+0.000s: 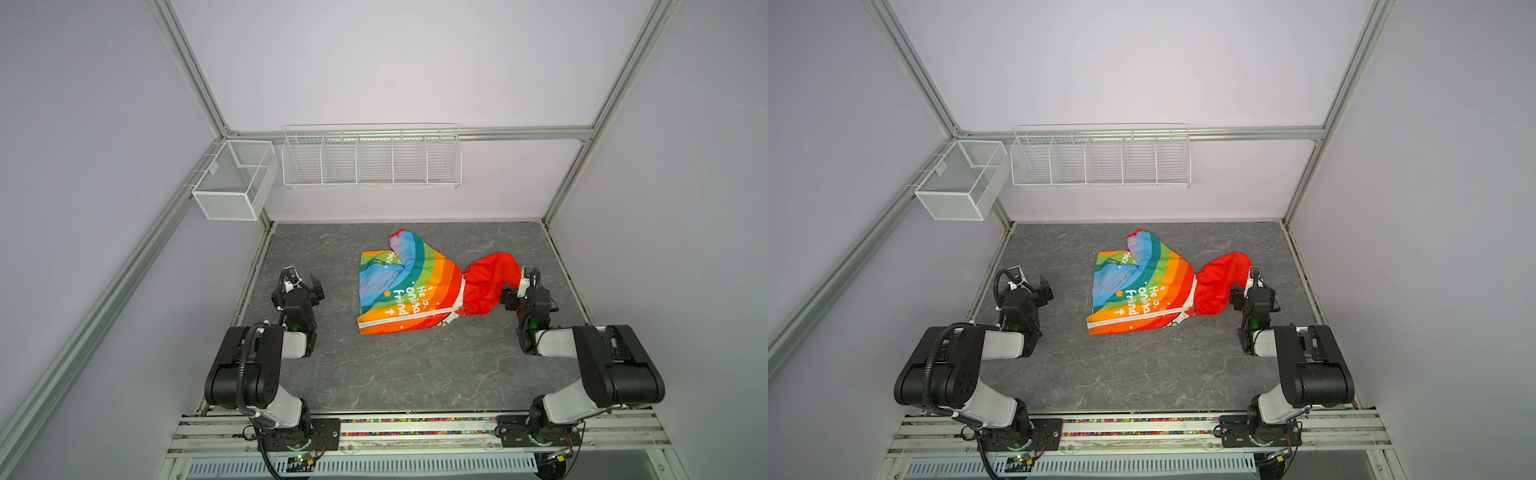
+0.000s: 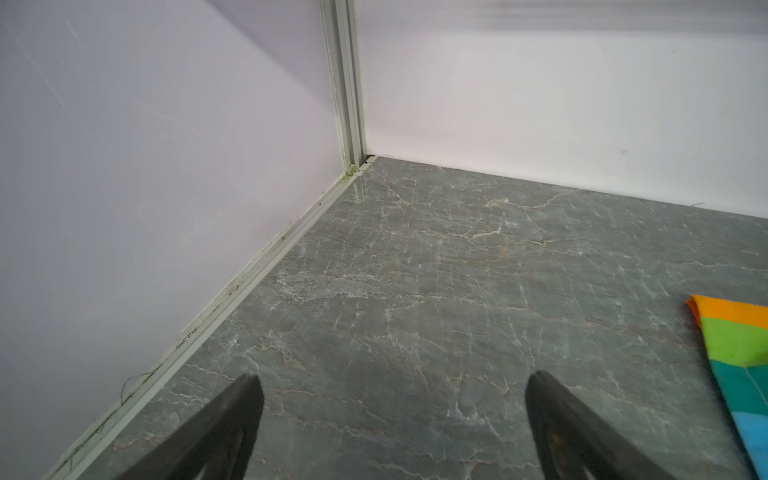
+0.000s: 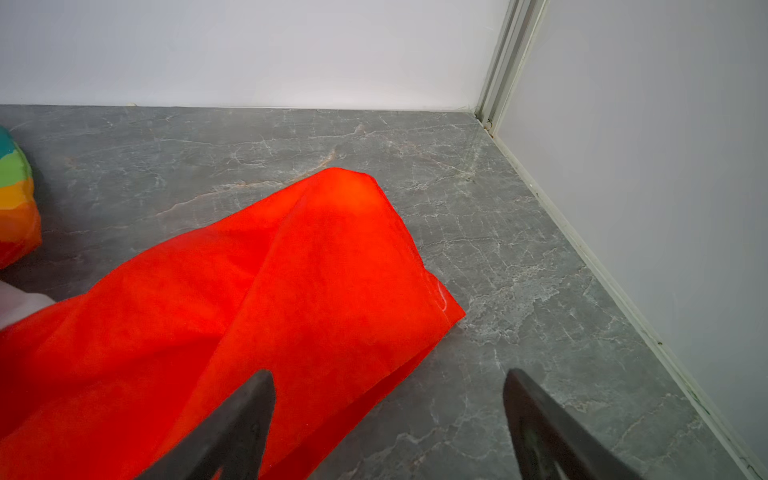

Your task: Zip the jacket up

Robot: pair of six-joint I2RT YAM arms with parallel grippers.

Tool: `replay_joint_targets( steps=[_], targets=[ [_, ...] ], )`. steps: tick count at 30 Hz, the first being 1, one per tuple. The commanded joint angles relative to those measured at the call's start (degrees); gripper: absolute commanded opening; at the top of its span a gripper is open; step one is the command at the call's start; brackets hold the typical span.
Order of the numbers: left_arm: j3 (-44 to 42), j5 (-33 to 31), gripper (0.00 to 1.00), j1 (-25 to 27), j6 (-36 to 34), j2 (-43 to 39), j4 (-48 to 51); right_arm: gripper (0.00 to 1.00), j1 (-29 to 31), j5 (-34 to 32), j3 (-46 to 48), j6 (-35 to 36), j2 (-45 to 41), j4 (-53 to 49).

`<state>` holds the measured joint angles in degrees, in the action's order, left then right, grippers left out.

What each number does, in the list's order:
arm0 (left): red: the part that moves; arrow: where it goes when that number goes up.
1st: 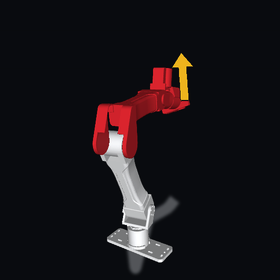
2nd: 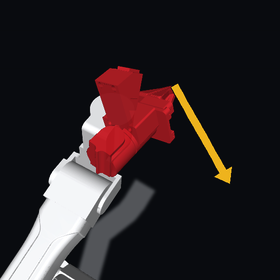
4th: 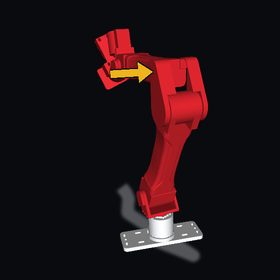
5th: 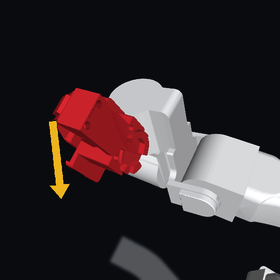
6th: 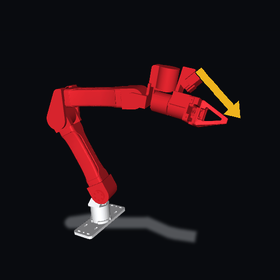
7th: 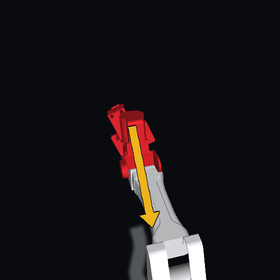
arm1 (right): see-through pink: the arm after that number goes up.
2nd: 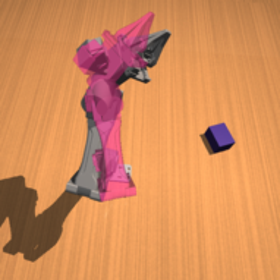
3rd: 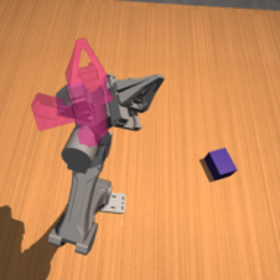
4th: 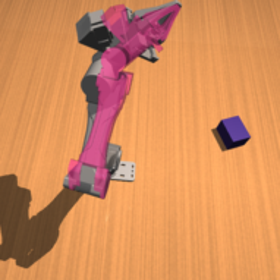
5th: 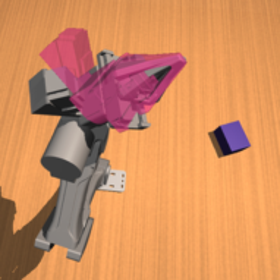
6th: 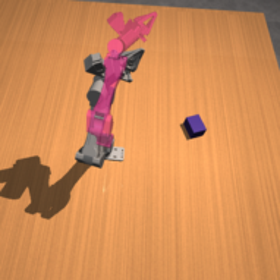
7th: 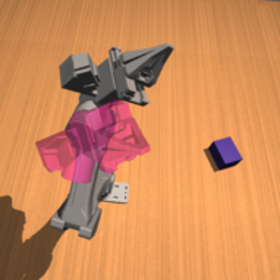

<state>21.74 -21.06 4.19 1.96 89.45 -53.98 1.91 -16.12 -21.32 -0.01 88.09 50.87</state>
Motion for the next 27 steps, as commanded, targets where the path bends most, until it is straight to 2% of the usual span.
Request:
replay_joint_targets(
  steps=[1,9,11,27],
  targets=[
    [0.3,1.7,0.99,-0.3,0.9,-0.6,1.3,0.88,-0.2,1.1,0.0,0.5,-0.1,0.7],
    [0.5,1.7,0.99,-0.3,1.0,-0.6,1.5,0.88,-0.2,1.1,0.2,0.5,-0.2,1.1],
    [0.5,1.7,0.99,-0.3,1.1,-0.6,1.5,0.88,0.6,-1.2,0.6,0.5,-0.4,1.5],
    [0.5,1.7,0.99,-0.3,0.9,-0.5,1.5,0.88,-0.4,1.0,-0.1,0.2,-0.4,0.1]
  ],
)
